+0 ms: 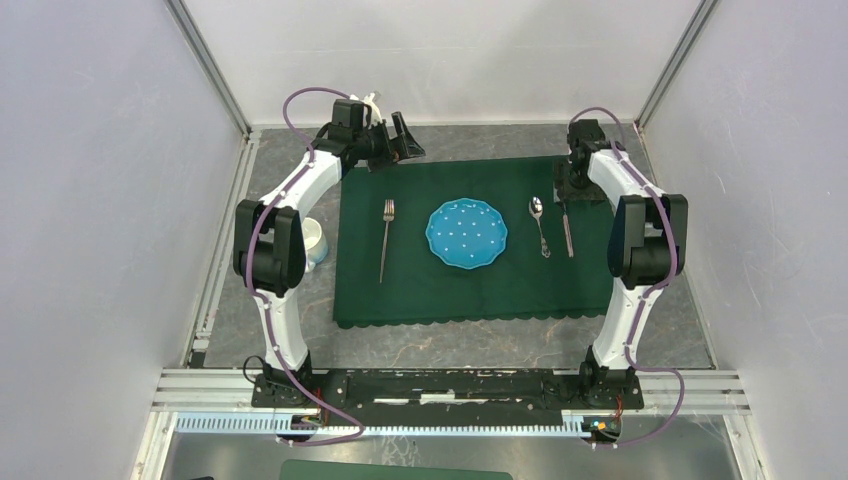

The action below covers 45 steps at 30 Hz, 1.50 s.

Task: Set the dinner table for one person
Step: Place the knife on the napkin.

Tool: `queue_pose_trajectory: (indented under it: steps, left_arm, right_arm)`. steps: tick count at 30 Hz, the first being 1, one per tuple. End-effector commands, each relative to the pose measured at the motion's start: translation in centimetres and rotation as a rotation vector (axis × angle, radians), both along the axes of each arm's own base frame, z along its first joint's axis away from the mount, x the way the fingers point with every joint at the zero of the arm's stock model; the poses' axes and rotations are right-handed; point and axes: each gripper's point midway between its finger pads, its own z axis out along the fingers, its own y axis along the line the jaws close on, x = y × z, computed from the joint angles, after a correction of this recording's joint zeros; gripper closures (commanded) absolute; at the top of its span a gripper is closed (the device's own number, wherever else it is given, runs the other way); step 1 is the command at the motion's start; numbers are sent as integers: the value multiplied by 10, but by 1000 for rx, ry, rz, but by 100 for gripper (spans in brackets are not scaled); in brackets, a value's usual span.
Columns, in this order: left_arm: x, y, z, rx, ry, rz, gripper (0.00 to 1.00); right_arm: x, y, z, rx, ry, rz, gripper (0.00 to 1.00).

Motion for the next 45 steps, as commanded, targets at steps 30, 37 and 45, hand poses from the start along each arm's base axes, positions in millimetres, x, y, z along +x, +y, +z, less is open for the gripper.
queue_pose_trajectory:
  steps: [30,37,45]
  left_arm:
    - [18,-6,21,-60,-28,25,0]
    - [17,-5,19,-57,-26,25,0]
    - [19,-7,19,-63,-28,21,0]
  right_arm:
    - [14,-25,1,-38,-39,-55,25]
    - [12,-33,2,-54,-37,-66,26]
    - [21,-23,10,-3,-71,-63,25]
